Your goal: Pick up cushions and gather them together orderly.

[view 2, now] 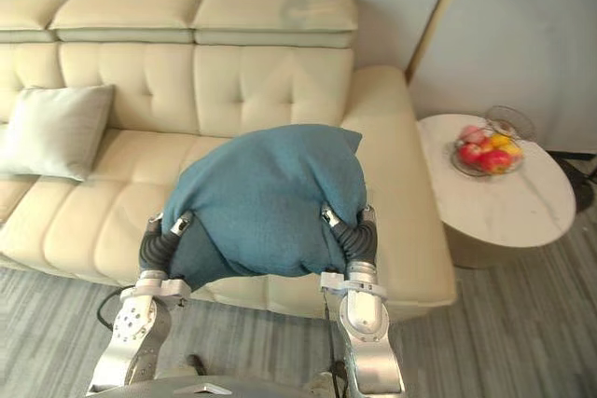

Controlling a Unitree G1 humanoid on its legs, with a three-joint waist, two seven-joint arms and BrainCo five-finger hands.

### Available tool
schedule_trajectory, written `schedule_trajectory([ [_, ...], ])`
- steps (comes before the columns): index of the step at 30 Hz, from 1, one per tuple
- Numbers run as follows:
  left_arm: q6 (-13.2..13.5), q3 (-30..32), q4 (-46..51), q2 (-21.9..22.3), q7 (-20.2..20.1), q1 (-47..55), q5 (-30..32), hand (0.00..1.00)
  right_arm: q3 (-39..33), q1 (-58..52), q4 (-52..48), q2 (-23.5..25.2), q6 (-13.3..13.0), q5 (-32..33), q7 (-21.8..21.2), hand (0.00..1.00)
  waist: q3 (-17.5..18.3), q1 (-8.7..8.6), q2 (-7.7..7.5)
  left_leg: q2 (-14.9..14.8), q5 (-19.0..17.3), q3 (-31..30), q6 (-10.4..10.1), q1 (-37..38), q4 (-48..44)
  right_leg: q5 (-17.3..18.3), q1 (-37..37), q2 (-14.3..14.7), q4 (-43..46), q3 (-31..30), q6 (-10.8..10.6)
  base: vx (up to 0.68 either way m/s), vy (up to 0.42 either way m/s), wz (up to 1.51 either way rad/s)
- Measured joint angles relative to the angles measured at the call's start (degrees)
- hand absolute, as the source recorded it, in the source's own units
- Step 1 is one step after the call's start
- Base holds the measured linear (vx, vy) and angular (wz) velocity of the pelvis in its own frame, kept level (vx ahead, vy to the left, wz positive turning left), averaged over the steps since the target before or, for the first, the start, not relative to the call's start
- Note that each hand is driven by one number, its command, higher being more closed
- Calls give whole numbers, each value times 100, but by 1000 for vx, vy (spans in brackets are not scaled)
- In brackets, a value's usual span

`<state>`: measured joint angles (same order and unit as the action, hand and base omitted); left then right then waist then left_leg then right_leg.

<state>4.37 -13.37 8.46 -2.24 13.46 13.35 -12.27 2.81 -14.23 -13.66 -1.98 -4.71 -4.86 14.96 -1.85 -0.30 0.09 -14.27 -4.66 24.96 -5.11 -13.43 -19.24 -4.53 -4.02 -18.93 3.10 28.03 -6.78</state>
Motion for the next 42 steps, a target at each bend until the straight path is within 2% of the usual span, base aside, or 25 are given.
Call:
schedule_trajectory([
  [2, 4, 89, -126, -60, 0, -26, -1, 100, -27, 81, 207, 217, 5, -5, -9, 100, -56, 29, -79, 17, -531, -76, 160, -334, -810, -109, -98, -195, 177, -115, -65, -27, 354, 7],
  [4, 4, 233, -439, -87, 0, -28, 0, 100, 31, 229, 584, 258, 10, -5, -109, 100, -86, 57, -101, 60, -901, 100, 312, -381, -1246, -176, -496, -484, 816, -481, 10, -21, 453, -37],
  [5, 3, 291, -547, -103, 0, -29, 2, 100, 72, 328, 802, 257, 11, -3, -132, 100, -115, 71, -116, 94, -980, 248, 394, -350, -1267, -309, -778, -602, 1150, -626, 254, -26, 440, -60],
  [6, 0, 364, -564, -115, -1, -44, 9, 100, 108, 485, 1051, 265, 17, 10, -187, 100, -257, 29, -96, 140, -1060, 331, 508, -296, -1178, -265, -1216, -636, 1741, -817, 734, -36, 318, -44],
  [7, -2, 380, -564, -122, -2, -56, 10, 100, 103, 510, 1092, 273, 22, 16, -199, 100, -350, -2, -109, 176, -1081, 332, 551, -220, -1118, -45, -1277, -561, 1952, -965, 680, -42, 299, -21],
  [8, -17, 387, -566, -129, -2, -42, 10, 100, 100, 504, 1128, 275, 23, 34, -216, 100, -461, -65, -118, 205, -1091, 325, 562, -111, -1010, 426, -1360, -254, 2245, -1277, 447, -24, 135, 3],
  [9, -43, 386, -567, -130, -10, -7, 10, 100, 103, 484, 1134, 274, 23, 52, -235, 100, -490, -125, -125, 270, -1113, 326, 525, -7, -858, 796, -1438, 197, 2329, -1439, 386, 19, 132, 5],
  [11, -63, 379, -573, -123, -105, -12, 11, 100, 98, 509, 1135, 221, 21, 65, -245, 100, -510, -209, -123, 397, -1109, 356, 518, 152, -670, 1075, -1450, 768, 2041, -1451, 328, 108, 92, 3],
  [12, -66, 356, -575, -84, -153, -18, 14, 100, 95, 563, 1140, 117, 19, 109, -246, 100, -560, -322, 18, 394, -1108, 331, 516, 210, -579, 1055, -1443, 918, 1923, -1439, 387, 125, 53, -9],
  [16, -67, 299, -572, -100, -216, -113, 111, 100, 41, 547, 1137, 29, 17, 117, -264, 100, -517, -416, 134, 465, -962, 149, 358, 269, -362, 804, -1496, 1116, 1624, -1412, 490, 177, -32, -2],
  [18, -77, 296, -573, -66, -251, -113, 126, 100, 7, 501, 1130, 11, 17, 121, -317, 100, -510, -452, 159, 454, -911, -193, 303, 340, -290, 927, -1484, 1074, 1870, -1325, 530, 261, -94, 4],
  [19, -89, 262, -575, -25, -265, -93, 127, 100, 5, 388, 1097, -79, 17, 170, -337, 100, -539, -488, 190, 459, -902, -270, 290, 606, -174, 1137, -1560, 1040, 2472, -1230, 724, 269, -131, 19],
  [20, -90, 226, -577, -26, -284, -63, 128, 100, 3, 259, 1037, -76, 13, 240, -351, 100, -517, -479, 201, 412, -910, -301, 281, 690, -249, 1320, -1520, 1131, 2397, -1207, 649, 309, -172, 33],
  [21, -90, 214, -578, -35, -327, -53, 129, 100, 10, 55, 862, -48, 12, 248, -355, 100, -500, -458, 143, 334, -949, -317, 318, 617, -714, 1314, -1228, 1157, 1940, -1181, 600, 214, -150, 21],
  [22, -96, 198, -537, 59, -360, -8, 125, 100, 20, -97, 616, -118, 14, 291, -357, 100, -524, -393, 302, 3, -895, -316, 422, 336, -1543, 1310, -1023, 1315, 1843, -1098, 640, 242, -153, 9],
  [24, -96, 199, -435, 136, -385, 64, 121, 100, 60, -312, 236, -209, 16, 305, -355, 100, -527, -279, 373, -384, -452, -413, 529, -169, -2744, 1349, -683, 1434, 1586, -1121, 703, 280, -107, -20],
  [25, -95, 171, -346, 160, -401, 112, 120, 100, 55, -409, 8, -217, 16, 339, -338, 100, -520, -182, 352, -428, -622, -531, 440, -336, -2981, 1350, -531, 1436, 1454, -1205, 705, 307, -58, -35],
  [28, -93, 146, -88, 222, -416, 162, 120, 100, 31, -450, -341, -217, -1, 339, -300, 100, -525, -105, 345, -353, -967, -727, 427, -587, -2571, 1349, -399, 1418, 1291, -1387, 704, 211, 39, -39],
  [30, -93, 144, 74, 253, -433, 164, 123, 100, 30, -440, -389, -216, -9, 338, -224, 100, -532, -3, 315, -52, -1000, -1162, 337, -622, -1344, 1343, -302, 1369, 1243, -1597, 692, 174, 165, -44],
  [31, -93, 145, 103, 253, -433, 175, 123, 100, 30, -436, -389, -218, -10, 336, -223, 100, -523, 20, 330, 8, -887, -1258, 326, -555, -975, 1341, -309, 1370, 1247, -1635, 671, 181, 247, -60],
  [32, -91, 145, 216, 255, -433, 239, 124, 100, 35, -420, -373, -226, -11, 333, -224, 100, -415, 55, 495, 64, 0, -1438, 124, -362, -36, 1375, -310, 1459, 1217, -1770, 445, 231, 288, -51],
  [33, -89, 179, 206, 176, -426, 203, 123, 100, 56, -384, -301, -110, 24, 330, -225, 100, -406, 26, 306, 191, 7, -1371, -67, -248, 91, 1397, -314, 1346, 1176, -1848, 319, 196, 220, -42],
  [36, -88, 210, 215, -18, -422, 310, 116, 100, 113, -479, -306, 175, 25, 265, -234, 100, -347, 70, -40, 393, -10, -1116, 21, 57, 360, 1256, -209, 1155, 971, -1969, 272, 129, 161, -20],
  [39, -88, 205, 210, -67, -420, 424, 116, 100, 139, -449, -295, 184, 24, 224, -248, 100, -274, 73, -153, 466, -22, -983, 40, 217, 522, 1134, -90, 1129, 710, -2071, 207, 57, 70, -22],
  [42, -88, 201, 192, -59, -419, 403, 118, 100, 113, -238, 39, 137, 17, 224, -246, 100, -265, 53, -144, 477, 12, -756, 20, 353, 693, 929, -41, 1164, 386, -2298, 156, -8, 32, -41],
])
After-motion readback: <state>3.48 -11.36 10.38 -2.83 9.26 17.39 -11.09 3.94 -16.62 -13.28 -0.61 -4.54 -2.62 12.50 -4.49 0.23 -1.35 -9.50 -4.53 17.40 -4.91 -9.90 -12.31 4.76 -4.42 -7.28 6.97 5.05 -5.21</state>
